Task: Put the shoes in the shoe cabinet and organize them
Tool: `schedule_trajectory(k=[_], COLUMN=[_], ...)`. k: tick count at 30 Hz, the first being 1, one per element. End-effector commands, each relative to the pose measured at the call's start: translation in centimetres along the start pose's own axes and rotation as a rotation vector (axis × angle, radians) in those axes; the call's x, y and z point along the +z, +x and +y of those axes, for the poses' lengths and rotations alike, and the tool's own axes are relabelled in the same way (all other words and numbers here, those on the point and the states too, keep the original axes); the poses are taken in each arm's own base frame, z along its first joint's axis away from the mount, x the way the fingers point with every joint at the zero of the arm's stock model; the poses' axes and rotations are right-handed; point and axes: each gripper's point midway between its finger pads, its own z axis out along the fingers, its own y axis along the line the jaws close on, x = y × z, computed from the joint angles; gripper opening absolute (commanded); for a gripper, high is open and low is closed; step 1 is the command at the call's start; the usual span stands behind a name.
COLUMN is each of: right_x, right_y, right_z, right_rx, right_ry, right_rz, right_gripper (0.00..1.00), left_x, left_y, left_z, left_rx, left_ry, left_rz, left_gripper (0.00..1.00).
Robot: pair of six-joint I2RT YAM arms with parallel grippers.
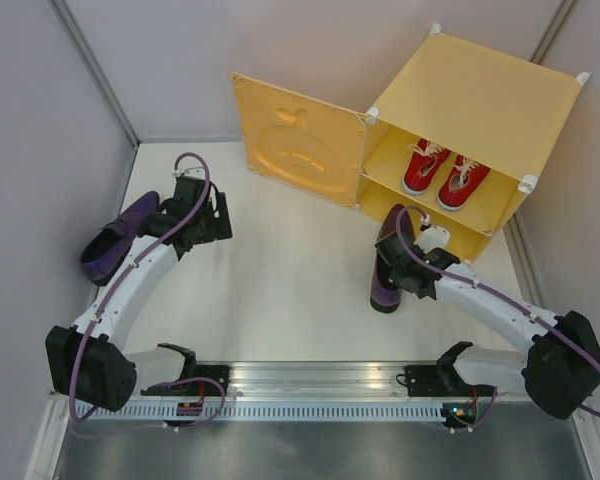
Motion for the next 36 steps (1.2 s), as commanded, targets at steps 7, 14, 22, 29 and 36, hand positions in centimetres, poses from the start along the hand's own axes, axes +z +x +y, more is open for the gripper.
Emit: schedule_trajectory(k=[7,14,22,29,36], right_x=[-0.8,1.2,4.0,4.7,2.2], right_y=[-9.3,-12.1,-13.4,-12.8,-13.2], right_z=[-3.5,-4.3,-5.3,-6.4,-4.7], right_rx=[0.246,0.296,0.332,0.303,0.251], right_ry=[0.066,0.098,0.135,0.170,0.030], right_rz=[-0.260,-0.309,-0.307,-0.291,-0.263], right_gripper=[0.00,0.00,0.06,0.43,0.70], left_x=[-0.1,0.1,0.2,0.2,0.3], left_y=[-1.0,-0.9,-0.7,-0.8,-0.7], left_z=[0.2,0.4,0.3,0.3,0.2], left_rx=[0.015,0.018,0.022,0.024,0.025], left_ry=[-0.004,-0.010,-0.011,-0.010,-0.003], left_rz=[-0.047,-0.042,-0.035,-0.038,-0.032], left_gripper=[0.87,0.87,0.87,0.87,0.87])
